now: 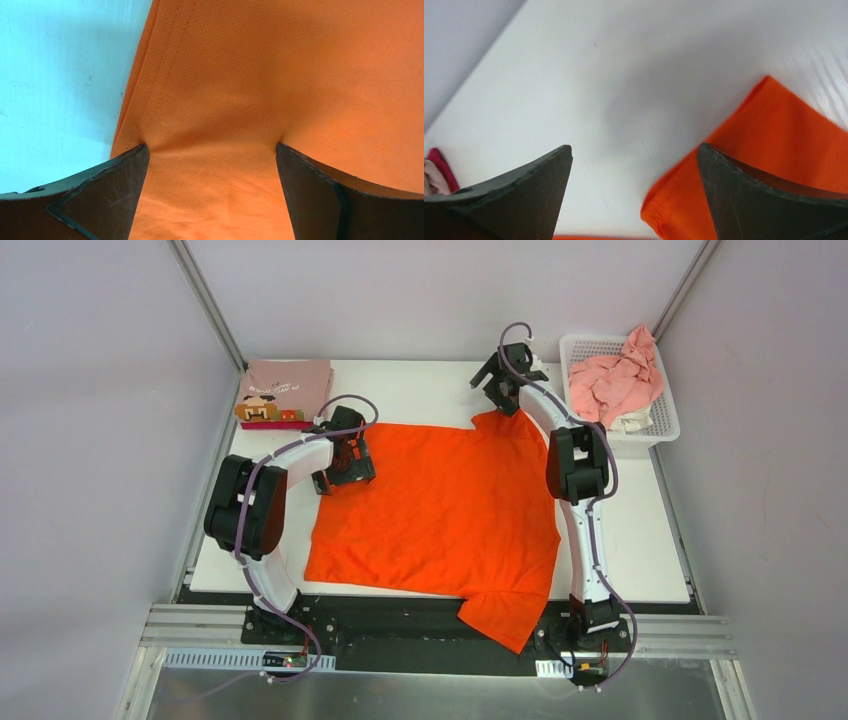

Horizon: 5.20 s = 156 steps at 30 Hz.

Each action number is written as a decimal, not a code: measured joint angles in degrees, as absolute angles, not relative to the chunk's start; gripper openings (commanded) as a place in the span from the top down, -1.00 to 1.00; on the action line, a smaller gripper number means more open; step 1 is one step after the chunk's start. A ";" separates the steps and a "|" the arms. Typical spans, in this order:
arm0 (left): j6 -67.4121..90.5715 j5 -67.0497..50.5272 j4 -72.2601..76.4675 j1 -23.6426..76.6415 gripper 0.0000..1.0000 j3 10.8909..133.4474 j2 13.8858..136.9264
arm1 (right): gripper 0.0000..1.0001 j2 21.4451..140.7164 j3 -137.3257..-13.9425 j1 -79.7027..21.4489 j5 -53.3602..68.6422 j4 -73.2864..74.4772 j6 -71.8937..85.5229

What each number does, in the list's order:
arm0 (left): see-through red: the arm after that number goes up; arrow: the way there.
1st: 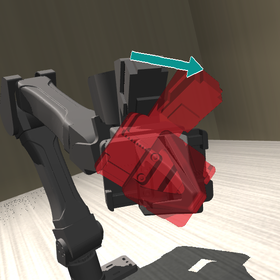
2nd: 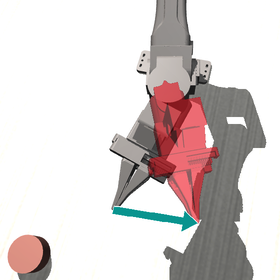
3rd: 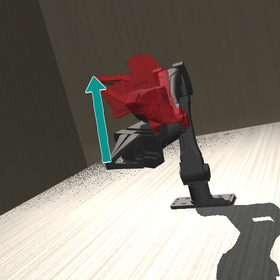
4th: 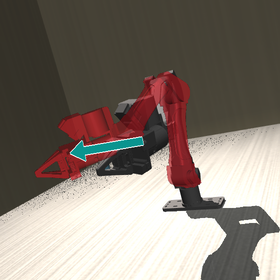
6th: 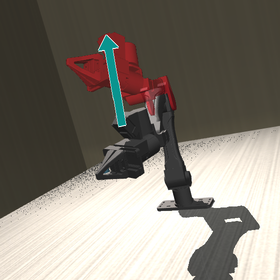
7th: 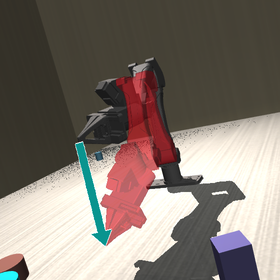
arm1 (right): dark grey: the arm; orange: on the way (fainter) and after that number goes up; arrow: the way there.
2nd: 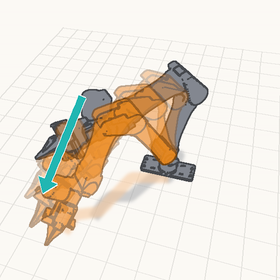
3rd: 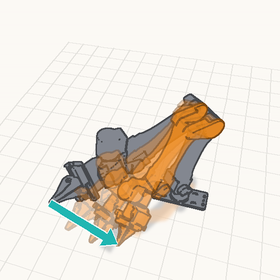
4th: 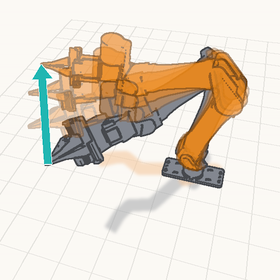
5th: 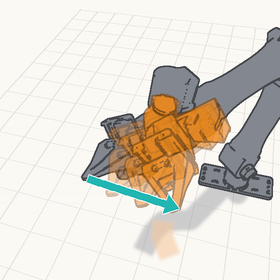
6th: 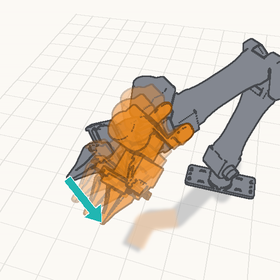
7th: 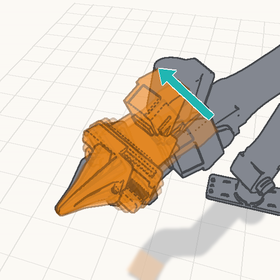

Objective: Fold and stack the t-shirts
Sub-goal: Flatten out the tshirt

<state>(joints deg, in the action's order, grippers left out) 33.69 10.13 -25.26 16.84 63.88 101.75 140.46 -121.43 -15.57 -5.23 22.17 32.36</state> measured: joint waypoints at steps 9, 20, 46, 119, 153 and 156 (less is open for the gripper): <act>33.67 10.98 -24.67 16.84 -0.98 63.24 101.21 | -0.99 143.22 -126.43 -14.35 -5.08 14.15 35.09; 33.69 10.92 -25.96 16.84 -0.98 63.26 95.09 | -0.99 117.25 -106.96 -16.12 -9.23 30.33 27.57; 32.86 -3.14 -30.52 12.21 -0.98 88.68 118.80 | -0.97 122.80 -95.59 -12.58 -9.93 41.67 24.88; 52.47 14.79 -48.45 11.18 -0.98 42.94 56.34 | -0.99 127.17 -101.14 -15.38 -2.13 25.47 24.84; 48.95 5.15 -37.32 11.18 -0.98 44.86 62.37 | -0.99 115.61 -89.19 -10.90 -11.29 26.13 26.52; 51.94 5.54 -41.39 11.18 -0.92 40.38 55.55 | -0.99 109.65 -89.10 -14.85 -12.21 28.25 25.54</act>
